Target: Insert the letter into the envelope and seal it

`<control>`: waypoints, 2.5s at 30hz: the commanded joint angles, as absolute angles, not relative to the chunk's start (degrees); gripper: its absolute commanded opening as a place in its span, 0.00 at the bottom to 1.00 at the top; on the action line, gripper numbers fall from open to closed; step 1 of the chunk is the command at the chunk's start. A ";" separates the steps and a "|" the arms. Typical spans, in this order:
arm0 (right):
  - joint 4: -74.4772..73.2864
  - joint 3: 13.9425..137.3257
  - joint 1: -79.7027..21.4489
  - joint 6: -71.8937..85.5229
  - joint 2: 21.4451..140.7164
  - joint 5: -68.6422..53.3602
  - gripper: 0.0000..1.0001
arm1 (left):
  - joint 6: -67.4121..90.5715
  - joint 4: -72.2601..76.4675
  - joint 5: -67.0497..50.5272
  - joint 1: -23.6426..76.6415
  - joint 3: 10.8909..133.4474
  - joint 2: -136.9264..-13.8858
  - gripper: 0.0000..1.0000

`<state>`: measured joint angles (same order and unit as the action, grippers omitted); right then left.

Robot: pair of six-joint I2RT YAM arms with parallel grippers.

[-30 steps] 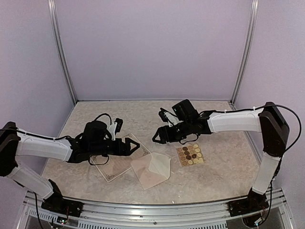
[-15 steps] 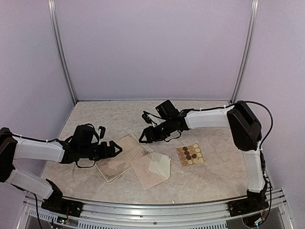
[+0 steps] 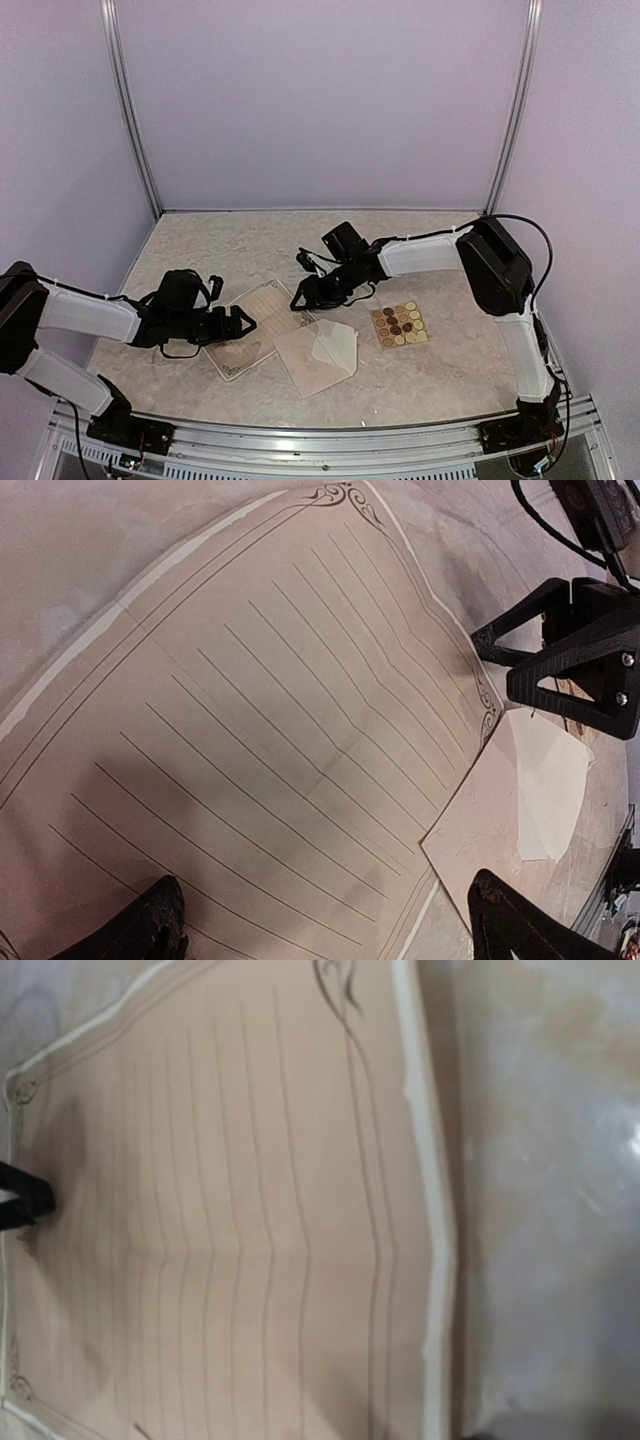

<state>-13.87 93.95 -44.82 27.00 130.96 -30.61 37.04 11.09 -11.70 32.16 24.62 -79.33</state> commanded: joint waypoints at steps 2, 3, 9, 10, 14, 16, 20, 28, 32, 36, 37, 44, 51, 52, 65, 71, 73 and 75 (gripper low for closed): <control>-13.78 96.24 -43.88 27.86 133.83 -32.24 0.55 | 36.74 11.63 -11.59 31.60 23.13 -80.40 0.93; -13.80 96.54 -43.74 27.86 134.24 -32.25 0.55 | 36.80 11.68 -11.52 31.56 23.05 -80.49 0.93; -12.70 97.41 -43.16 28.76 136.68 -36.19 0.52 | 37.17 12.45 -11.85 31.55 22.94 -80.85 0.93; -12.50 97.46 -43.22 28.92 136.95 -36.89 0.52 | 37.22 12.54 -11.86 31.55 22.94 -80.97 0.93; -11.60 97.01 -43.19 29.54 137.20 -38.37 0.46 | 37.52 12.91 -12.00 31.56 22.94 -81.08 0.93; -11.08 96.80 -43.17 29.97 137.11 -38.85 0.41 | 37.61 13.07 -12.04 31.57 22.90 -81.20 0.93; -8.79 96.40 -43.13 31.71 137.19 -40.98 0.20 | 37.70 13.18 -12.13 31.64 22.82 -81.06 0.93; -2.21 95.44 -42.95 34.99 133.51 -43.86 0.00 | 38.60 12.38 -9.63 31.60 22.74 -77.84 0.93; -1.62 95.49 -42.76 34.47 128.62 -42.65 0.00 | 38.96 9.41 -7.40 31.34 23.73 -72.15 0.94; -2.20 93.95 -42.65 32.41 121.89 -39.89 0.00 | 39.22 4.45 -5.00 30.05 24.68 -64.63 0.94; -2.31 93.25 -42.67 31.95 120.07 -39.30 0.00 | 39.39 3.34 -4.73 29.38 24.70 -63.03 0.94; -1.56 85.56 -42.71 29.09 106.83 -39.08 0.00 | 40.18 0.97 -10.71 23.57 23.82 -51.61 0.96; 1.68 77.56 -42.69 26.81 94.77 -42.46 0.00 | 43.70 10.33 -24.36 23.58 23.02 -48.15 0.96; 2.53 76.65 -42.70 26.81 93.30 -43.21 0.00 | 44.24 12.13 -26.00 23.78 22.76 -47.88 0.96; 14.36 69.93 -43.28 29.66 82.11 -52.87 0.00 | 46.46 21.04 -29.34 31.17 25.67 -50.95 0.97; 16.51 68.84 -44.03 30.23 80.49 -55.28 0.00 | 47.64 26.13 -30.34 34.41 27.83 -53.70 0.97; 16.99 68.52 -44.14 30.19 79.98 -55.84 0.00 | 48.25 27.46 -30.56 34.94 28.27 -54.21 0.97; 17.22 68.07 -44.18 30.32 79.41 -55.61 0.00 | 48.70 28.48 -30.67 35.07 28.25 -54.40 0.95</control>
